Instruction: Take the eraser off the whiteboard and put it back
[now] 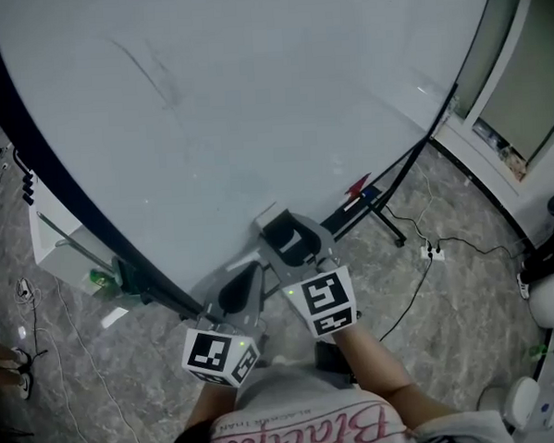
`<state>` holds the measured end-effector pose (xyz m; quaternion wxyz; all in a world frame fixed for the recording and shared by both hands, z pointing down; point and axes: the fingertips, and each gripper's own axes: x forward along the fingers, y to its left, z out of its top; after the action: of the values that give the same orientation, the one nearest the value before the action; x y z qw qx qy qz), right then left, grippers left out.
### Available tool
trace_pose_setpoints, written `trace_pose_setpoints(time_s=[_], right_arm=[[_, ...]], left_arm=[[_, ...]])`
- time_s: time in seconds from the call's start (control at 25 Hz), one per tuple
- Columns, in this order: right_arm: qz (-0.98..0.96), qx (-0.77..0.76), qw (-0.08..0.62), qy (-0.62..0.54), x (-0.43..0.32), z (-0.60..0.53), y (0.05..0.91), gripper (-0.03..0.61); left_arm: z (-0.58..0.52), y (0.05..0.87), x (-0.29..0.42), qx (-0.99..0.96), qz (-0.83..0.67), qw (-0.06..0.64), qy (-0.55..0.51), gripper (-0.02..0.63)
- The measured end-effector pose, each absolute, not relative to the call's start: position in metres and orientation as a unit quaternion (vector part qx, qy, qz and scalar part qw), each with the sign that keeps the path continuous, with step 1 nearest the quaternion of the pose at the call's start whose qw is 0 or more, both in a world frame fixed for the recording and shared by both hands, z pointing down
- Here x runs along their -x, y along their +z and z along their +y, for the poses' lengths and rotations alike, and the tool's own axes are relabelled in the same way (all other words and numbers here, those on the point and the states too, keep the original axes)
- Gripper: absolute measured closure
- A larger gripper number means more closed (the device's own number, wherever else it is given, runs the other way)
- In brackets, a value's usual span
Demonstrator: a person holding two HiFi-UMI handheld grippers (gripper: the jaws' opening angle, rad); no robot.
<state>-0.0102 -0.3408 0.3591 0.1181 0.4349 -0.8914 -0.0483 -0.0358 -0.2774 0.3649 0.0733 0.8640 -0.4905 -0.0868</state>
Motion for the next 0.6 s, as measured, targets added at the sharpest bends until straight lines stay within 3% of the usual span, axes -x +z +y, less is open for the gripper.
trace_pose_setpoints(time_s=[0.6], right_arm=[[-0.89,-0.45,0.069,-0.013,-0.023,-0.3,0.346,0.353]], left_arm=[[-0.261,0.362,0.028,-0.874,-0.475,0.065,-0.075,0.614]])
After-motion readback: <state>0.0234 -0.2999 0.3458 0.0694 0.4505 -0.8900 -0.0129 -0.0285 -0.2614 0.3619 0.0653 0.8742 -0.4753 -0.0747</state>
